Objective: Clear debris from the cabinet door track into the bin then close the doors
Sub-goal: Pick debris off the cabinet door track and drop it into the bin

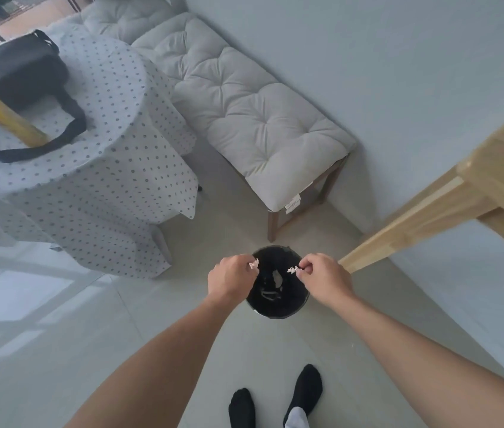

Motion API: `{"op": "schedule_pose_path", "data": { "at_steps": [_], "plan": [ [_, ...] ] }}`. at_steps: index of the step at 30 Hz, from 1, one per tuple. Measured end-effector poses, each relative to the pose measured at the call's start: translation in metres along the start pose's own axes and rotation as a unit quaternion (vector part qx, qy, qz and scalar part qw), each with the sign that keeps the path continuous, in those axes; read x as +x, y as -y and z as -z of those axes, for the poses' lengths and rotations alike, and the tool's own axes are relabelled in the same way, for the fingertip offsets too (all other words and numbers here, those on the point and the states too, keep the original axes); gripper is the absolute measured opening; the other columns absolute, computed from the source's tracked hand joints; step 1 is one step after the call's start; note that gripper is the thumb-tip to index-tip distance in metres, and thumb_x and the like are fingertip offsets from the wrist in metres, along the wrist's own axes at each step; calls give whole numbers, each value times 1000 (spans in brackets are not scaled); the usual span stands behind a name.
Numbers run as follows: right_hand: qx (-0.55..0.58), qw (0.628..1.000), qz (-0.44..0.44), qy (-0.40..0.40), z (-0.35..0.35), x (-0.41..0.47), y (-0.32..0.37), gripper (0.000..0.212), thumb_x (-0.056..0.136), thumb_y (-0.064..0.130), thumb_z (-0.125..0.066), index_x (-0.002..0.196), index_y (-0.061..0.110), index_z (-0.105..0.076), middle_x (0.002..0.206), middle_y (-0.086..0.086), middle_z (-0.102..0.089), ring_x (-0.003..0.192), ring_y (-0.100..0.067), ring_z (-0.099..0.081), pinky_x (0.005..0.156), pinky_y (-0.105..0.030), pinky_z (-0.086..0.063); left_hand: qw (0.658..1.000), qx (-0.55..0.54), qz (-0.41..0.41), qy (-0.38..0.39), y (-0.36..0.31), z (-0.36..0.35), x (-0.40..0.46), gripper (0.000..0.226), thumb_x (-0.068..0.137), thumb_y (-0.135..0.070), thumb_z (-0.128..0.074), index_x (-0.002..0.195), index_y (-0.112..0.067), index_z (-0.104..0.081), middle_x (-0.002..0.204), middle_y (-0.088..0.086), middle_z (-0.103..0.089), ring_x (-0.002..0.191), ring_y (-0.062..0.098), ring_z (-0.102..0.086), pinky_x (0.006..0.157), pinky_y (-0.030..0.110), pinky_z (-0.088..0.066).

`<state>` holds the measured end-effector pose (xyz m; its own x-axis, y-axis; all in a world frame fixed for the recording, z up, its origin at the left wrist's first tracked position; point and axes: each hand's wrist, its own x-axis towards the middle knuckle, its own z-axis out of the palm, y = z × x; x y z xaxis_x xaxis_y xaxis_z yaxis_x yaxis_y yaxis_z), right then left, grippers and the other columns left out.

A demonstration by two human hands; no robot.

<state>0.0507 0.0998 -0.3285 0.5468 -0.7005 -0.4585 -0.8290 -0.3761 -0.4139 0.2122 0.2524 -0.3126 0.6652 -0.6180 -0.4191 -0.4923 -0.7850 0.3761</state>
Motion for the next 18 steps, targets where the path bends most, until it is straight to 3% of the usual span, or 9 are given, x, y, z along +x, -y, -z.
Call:
{"op": "schedule_pose_path", "data": {
  "at_steps": [6, 10, 15, 18],
  "plan": [
    [2, 1000, -8, 4, -4, 7, -4, 22, 93, 37, -70, 115, 34, -71, 98, 14, -64, 92, -17, -65, 75, -32, -47, 1000, 3, -9, 13, -1, 4, 6, 37, 99, -38, -63, 135, -35, -68, 114, -12, -78, 110, 26, -69, 90, 37, -54],
    [10, 1000, -9, -6, 7, -1, -2, 23, 92, 42, -69, 114, 36, -69, 99, 15, -64, 89, -15, -62, 73, -31, -45, 1000, 11, -12, 13, -4, 19, 0, 34, 98, -41, -64, 130, -32, -69, 109, -13, -76, 105, 24, -70, 89, 38, -57],
    [36, 999, 4, -35, 41, -23, 12, 24, 92, 45, -68, 114, 36, -68, 99, 16, -65, 91, -13, -63, 74, -33, -47, 1000, 9, -25, -8, -16, 52, -13, 41, 98, -40, -63, 138, -33, -65, 111, -14, -76, 106, 21, -69, 85, 35, -52],
    [55, 996, 13, -62, 72, -43, 25, 26, 92, 46, -68, 116, 36, -68, 101, 16, -64, 90, -12, -62, 73, -31, -44, 999, 6, -38, -24, -33, 82, -26, 34, 96, -41, -63, 129, -32, -68, 104, -14, -75, 100, 21, -70, 80, 34, -51]
  ]
}}
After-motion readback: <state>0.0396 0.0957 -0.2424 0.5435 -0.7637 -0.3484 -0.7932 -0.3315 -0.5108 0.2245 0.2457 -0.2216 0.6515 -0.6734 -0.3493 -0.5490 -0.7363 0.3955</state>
